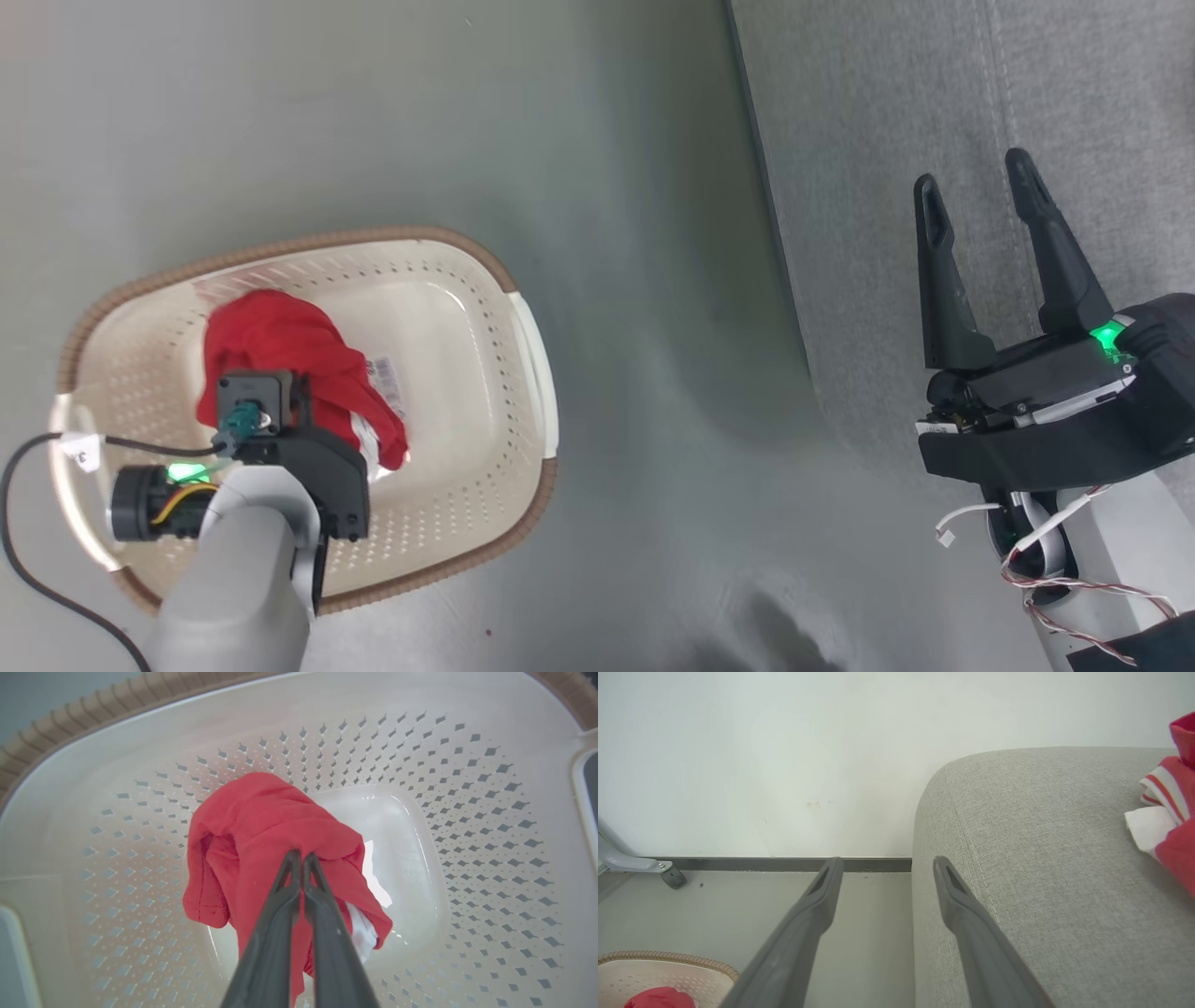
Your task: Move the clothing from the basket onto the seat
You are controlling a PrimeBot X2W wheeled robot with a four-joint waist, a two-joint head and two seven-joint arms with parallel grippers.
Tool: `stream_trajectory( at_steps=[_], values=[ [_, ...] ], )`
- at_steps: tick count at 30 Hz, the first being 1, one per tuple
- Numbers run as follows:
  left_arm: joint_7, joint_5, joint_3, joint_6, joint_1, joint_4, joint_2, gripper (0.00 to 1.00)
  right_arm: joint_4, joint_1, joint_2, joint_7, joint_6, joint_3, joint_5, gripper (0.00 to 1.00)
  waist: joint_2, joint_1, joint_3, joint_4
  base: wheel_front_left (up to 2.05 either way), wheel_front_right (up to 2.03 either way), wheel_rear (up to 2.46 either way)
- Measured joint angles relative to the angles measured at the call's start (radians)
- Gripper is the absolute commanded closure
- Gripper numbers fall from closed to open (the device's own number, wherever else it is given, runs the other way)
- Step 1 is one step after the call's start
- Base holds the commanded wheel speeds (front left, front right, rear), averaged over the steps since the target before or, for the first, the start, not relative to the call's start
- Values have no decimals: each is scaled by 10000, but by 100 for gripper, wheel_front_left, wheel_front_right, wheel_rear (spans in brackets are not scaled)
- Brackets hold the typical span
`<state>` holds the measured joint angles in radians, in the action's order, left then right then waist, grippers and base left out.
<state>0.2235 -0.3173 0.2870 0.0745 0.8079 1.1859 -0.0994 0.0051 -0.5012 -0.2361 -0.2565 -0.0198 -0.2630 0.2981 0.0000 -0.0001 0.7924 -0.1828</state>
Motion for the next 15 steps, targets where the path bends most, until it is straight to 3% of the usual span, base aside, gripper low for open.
stream_trajectory(
  at_steps=[15],
  values=[
    [257,-286,-128,-497,-974,-393,313,100,1390,500,-146,-2,-163,98,17,0,0,0,-1847,701,0,0,0]
  ],
)
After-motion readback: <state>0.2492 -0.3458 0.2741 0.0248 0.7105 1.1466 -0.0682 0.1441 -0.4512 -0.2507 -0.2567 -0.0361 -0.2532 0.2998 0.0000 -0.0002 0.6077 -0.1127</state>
